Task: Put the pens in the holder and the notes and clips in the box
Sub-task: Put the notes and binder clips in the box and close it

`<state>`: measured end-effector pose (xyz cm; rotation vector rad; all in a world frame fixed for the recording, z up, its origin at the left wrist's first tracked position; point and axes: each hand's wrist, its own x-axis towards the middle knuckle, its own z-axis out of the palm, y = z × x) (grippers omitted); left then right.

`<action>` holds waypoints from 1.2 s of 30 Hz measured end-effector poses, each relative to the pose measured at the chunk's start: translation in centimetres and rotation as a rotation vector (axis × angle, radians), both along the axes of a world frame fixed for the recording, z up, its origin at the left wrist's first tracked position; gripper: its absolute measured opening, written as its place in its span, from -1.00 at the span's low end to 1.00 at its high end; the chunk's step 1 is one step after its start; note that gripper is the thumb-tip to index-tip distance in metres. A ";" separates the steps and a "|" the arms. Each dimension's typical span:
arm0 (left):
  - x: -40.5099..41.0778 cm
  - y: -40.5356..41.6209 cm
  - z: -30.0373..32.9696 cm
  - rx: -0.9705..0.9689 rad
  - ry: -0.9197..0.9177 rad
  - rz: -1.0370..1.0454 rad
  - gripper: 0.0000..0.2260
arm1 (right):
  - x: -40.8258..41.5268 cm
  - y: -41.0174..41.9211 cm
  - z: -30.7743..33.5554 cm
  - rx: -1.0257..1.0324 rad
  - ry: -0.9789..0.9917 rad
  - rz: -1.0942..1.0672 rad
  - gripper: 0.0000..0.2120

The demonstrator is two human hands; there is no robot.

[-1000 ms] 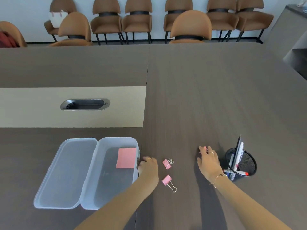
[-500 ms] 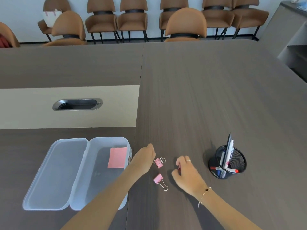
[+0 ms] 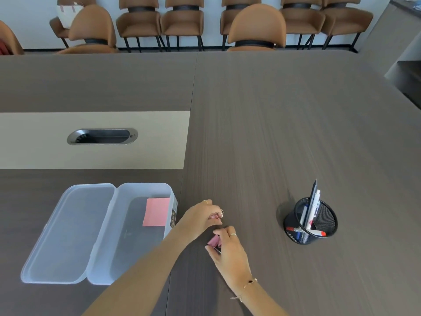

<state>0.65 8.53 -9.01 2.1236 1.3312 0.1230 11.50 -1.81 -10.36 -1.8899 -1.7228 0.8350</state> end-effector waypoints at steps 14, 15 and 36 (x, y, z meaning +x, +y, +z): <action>-5.8 3.7 10.5 0.134 -0.460 0.520 -0.91 | 1.4 5.1 6.5 -0.017 0.123 -0.028 -0.68; -7.3 3.4 11.4 0.121 -0.442 0.558 -0.92 | 0.7 6.0 7.5 0.003 0.127 -0.021 -0.69; -16.5 -5.7 5.2 -0.495 -0.050 0.317 -0.77 | -7.5 6.9 11.1 0.021 0.047 0.368 -0.72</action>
